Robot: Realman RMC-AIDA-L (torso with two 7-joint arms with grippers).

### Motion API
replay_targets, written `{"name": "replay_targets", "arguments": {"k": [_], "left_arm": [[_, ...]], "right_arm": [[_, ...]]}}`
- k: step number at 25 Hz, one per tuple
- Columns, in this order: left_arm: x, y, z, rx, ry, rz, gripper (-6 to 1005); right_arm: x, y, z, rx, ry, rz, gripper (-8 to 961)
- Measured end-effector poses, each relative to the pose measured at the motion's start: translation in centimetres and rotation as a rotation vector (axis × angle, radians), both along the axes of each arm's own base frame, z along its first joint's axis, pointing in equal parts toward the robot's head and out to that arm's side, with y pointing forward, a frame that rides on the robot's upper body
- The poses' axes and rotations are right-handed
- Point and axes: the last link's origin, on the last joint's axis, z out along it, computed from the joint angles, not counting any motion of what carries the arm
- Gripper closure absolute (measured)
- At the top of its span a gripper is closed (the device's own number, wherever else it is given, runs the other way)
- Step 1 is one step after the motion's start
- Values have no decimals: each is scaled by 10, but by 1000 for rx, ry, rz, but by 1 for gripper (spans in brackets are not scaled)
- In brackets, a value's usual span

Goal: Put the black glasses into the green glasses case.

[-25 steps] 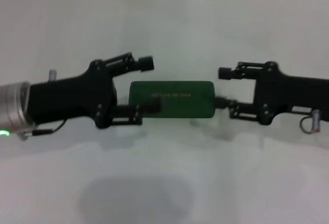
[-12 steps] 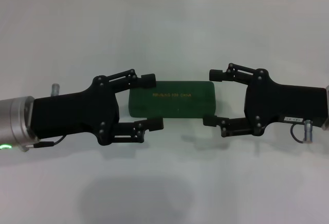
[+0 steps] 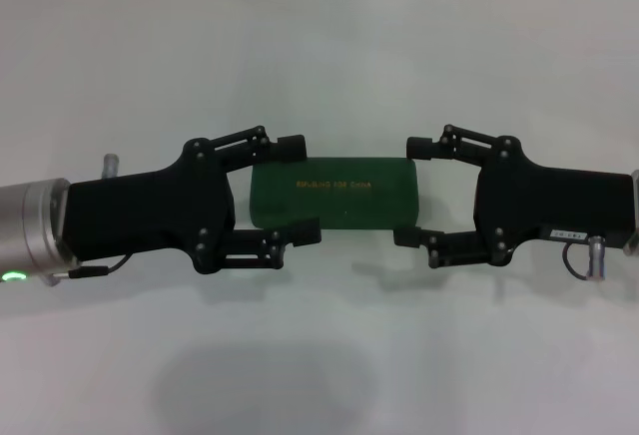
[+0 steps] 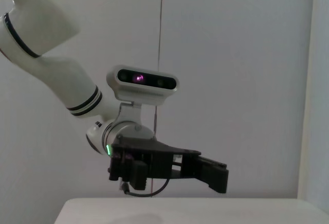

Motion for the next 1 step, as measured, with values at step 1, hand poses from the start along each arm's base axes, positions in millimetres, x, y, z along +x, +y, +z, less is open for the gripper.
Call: {"name": "replay_targets", "arguments": {"k": [1], "left_arm": [[0,0,0,1,0,-1,145]], "right_arm": [[0,0,0,3,3,-1,62]]}}
